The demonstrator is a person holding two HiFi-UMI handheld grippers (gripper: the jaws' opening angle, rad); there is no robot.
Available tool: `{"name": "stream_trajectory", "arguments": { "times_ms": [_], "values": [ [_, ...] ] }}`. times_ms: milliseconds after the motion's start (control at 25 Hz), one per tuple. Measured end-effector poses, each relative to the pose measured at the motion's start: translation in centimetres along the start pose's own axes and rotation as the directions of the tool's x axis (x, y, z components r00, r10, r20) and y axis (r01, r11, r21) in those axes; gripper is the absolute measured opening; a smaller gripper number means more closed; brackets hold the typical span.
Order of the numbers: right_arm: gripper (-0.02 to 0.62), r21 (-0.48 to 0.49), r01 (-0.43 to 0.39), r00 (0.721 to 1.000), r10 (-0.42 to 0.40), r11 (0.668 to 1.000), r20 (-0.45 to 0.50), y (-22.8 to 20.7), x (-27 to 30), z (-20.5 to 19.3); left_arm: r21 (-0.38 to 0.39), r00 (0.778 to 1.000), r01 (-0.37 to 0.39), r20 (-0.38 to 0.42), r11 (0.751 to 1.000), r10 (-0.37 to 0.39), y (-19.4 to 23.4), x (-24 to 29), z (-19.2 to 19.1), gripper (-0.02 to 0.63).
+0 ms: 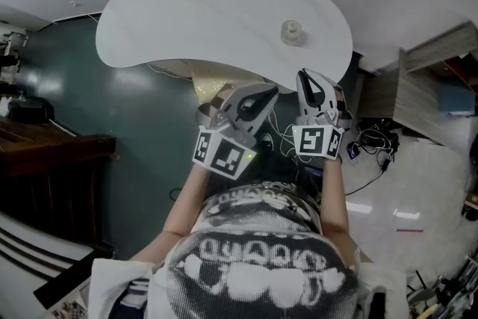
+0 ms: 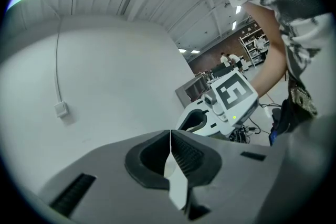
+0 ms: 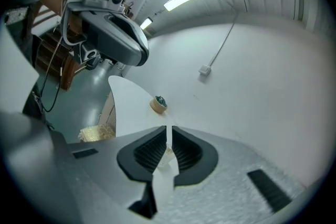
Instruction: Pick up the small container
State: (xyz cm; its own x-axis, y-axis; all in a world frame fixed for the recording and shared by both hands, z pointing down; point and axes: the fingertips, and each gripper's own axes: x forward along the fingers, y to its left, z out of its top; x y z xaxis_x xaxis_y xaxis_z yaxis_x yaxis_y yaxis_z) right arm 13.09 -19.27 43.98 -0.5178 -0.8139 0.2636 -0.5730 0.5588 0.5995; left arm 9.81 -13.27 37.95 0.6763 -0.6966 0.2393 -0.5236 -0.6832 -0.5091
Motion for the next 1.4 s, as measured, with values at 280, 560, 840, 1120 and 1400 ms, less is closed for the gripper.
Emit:
{"name": "stream_trajectory", "arguments": {
  "times_ms": [280,560,840,1120,1400],
  "values": [
    [0.041,0.024,-0.010,1.000,0.010,1.000,-0.025,-0.1,1.9,-1.1,0.003,0.999,0.032,0.004,0.999,-0.032,1.0,1.6,-1.1,0.005],
    [0.077,0.035,-0.028,0.998,0.030,0.999,-0.062,-0.6,5.1,-1.9,-0.007,0.998,0.061,0.027,0.998,-0.060,3.4,3.7,-2.7,0.005],
    [0.144,0.052,-0.038,0.994,0.043,0.998,-0.096,-1.4,9.1,-4.0,-0.010,0.994,0.103,0.040,0.995,-0.103,5.5,5.9,-4.1,0.005],
    [0.244,0.073,-0.095,0.979,0.106,0.993,-0.172,-1.1,13.6,-7.7,-0.016,0.989,0.143,0.036,0.990,-0.142,7.0,7.9,-5.9,0.005],
    [0.353,0.137,-0.176,0.949,0.205,0.975,-0.242,0.2,17.7,-11.5,-0.014,0.986,0.161,0.031,0.987,-0.161,8.7,9.8,-7.1,0.005]
  ]
}}
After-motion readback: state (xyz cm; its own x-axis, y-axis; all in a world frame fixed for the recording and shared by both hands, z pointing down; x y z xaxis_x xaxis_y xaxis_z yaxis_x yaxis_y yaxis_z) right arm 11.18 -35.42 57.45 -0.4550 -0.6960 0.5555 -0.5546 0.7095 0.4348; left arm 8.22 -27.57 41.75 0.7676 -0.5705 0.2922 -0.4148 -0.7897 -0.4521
